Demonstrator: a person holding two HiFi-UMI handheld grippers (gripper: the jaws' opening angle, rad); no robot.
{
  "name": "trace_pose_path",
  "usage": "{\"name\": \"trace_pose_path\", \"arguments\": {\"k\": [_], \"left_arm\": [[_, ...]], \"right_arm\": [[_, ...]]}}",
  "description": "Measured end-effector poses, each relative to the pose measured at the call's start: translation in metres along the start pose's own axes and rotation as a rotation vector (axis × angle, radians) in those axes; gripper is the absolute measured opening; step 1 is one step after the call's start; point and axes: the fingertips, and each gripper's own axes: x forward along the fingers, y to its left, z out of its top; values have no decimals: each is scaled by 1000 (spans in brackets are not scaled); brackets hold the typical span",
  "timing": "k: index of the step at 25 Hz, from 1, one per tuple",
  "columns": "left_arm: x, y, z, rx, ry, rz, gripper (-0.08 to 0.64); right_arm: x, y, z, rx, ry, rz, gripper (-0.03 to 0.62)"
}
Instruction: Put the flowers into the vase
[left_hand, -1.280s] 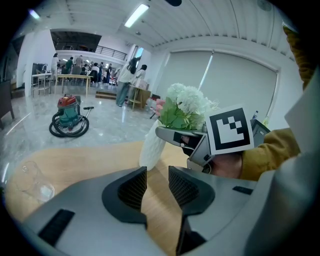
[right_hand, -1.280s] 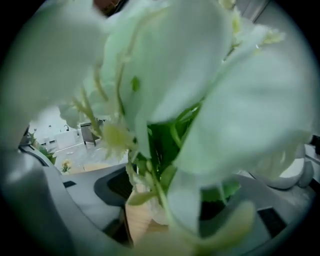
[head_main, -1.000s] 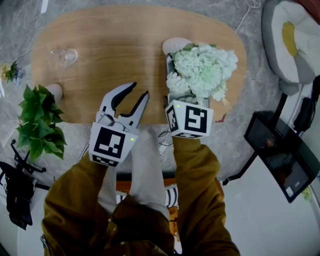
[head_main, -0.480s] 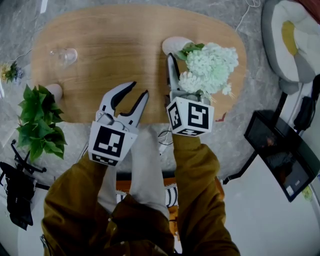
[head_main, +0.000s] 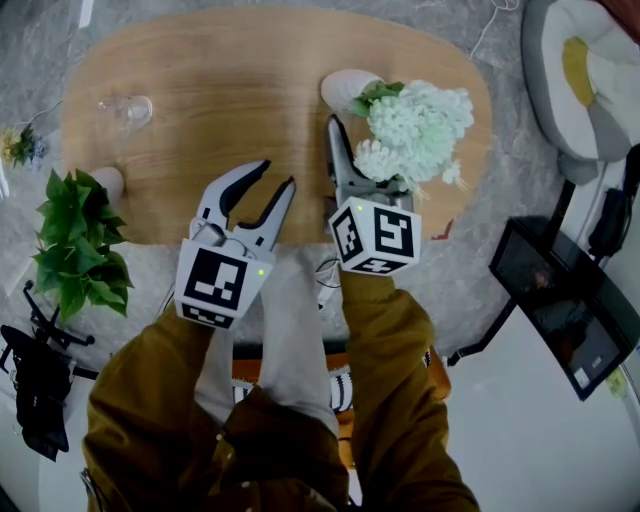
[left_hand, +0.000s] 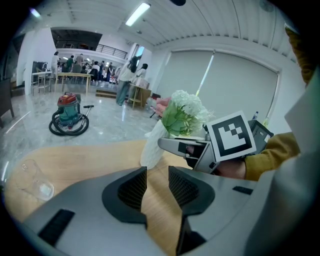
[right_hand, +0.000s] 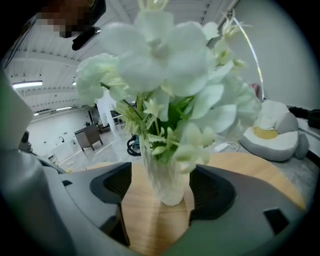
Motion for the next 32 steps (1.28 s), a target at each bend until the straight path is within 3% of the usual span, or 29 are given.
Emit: {"name": "trace_pose_path", "arguments": {"k": [10,14,18,24,28,32], "left_arm": [[-10,-7,15,-11,-1,14,117],[-26,-12,28,-29,-12,32,92],[-51,-22,48,-22,-35,50,11],[-94,-34,86,-83,-66,83,8],[-139,-50,124,-139,-109,105,8],[-175,-76,165,-92,-169,88,8]], "right_arm": [[-42,18,-19,33,90,43,337],[-70,36,-5,19,112,71,242],[-106,61,21,25,110,119,176],[-151,93,86,5,70,158,25],[-181,108,139,27,36,159,5],[-206,115,193,28,-27,145,5]]}}
